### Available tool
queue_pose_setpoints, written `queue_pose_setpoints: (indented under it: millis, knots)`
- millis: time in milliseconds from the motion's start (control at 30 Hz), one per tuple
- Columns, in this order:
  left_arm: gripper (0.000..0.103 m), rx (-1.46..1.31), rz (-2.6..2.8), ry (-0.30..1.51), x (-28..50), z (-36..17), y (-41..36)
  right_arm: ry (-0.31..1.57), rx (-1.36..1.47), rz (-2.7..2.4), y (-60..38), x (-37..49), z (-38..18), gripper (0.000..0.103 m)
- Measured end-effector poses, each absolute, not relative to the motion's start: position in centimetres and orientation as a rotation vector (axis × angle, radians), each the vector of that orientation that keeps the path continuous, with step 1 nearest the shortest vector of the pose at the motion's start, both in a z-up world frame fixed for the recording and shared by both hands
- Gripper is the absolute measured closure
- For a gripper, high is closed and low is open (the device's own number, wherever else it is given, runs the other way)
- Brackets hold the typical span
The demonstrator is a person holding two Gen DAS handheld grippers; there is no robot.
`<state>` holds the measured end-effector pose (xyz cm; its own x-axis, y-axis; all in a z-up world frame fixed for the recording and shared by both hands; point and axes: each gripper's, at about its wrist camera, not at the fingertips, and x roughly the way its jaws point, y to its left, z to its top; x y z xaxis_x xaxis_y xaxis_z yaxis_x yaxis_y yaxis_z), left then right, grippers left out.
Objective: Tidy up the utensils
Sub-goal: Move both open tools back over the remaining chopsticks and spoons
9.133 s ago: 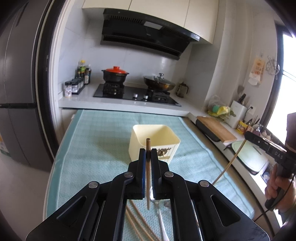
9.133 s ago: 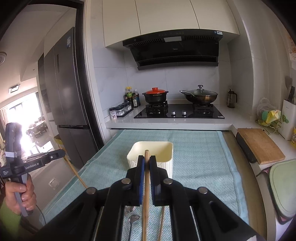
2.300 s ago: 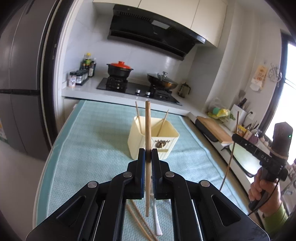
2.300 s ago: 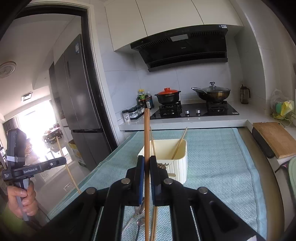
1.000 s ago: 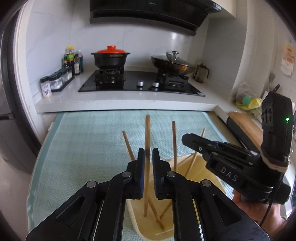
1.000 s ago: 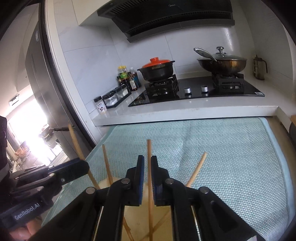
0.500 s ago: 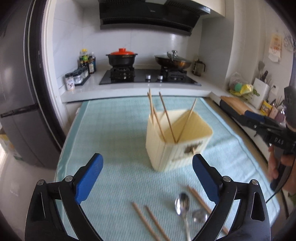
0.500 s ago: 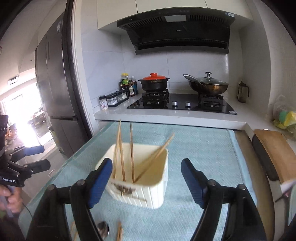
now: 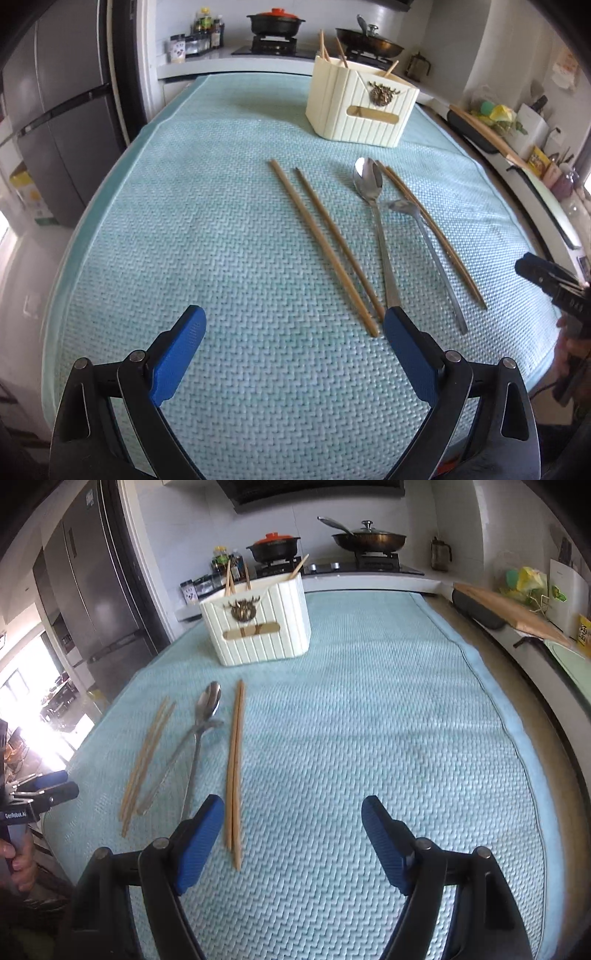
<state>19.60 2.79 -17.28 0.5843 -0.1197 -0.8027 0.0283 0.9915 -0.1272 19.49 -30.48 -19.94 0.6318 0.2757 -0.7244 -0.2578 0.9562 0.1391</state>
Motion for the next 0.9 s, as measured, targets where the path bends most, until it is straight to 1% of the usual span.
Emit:
queue_pose_setpoints:
  millis: [67,100,133,233,433,667,900]
  knots:
    - [0.005,-0.075,-0.062,0.934,20.4,-17.7,2.4,0.849,0.008,0.307,-30.1,19.4,-20.6,0.037]
    - [0.005,-0.077,-0.052,0.932,21.0,-17.8,2.4,0.854,0.007,0.310,-30.0,19.5,-20.8,0.047]
    - [0.005,-0.089,-0.051,0.935,21.5,-18.0,2.6,0.857,0.013,0.313,-30.0,19.7,-20.8,0.052]
    - [0.005,-0.127,-0.054,0.935,22.6,-18.0,3.0,0.853,0.028,0.316,-29.9,20.3,-20.8,0.059]
    - [0.005,-0.103,-0.034,0.942,23.8,-18.4,2.7,0.853,0.014,0.398,-27.4,20.6,-20.4,0.060]
    - [0.005,-0.151,0.014,0.960,26.5,-19.1,3.7,0.870,-0.037,0.492,-23.0,22.0,-20.4,0.060]
    - [0.006,-0.155,0.051,0.968,29.2,-19.8,4.1,0.903,-0.074,0.535,-20.0,24.1,-21.7,0.060]
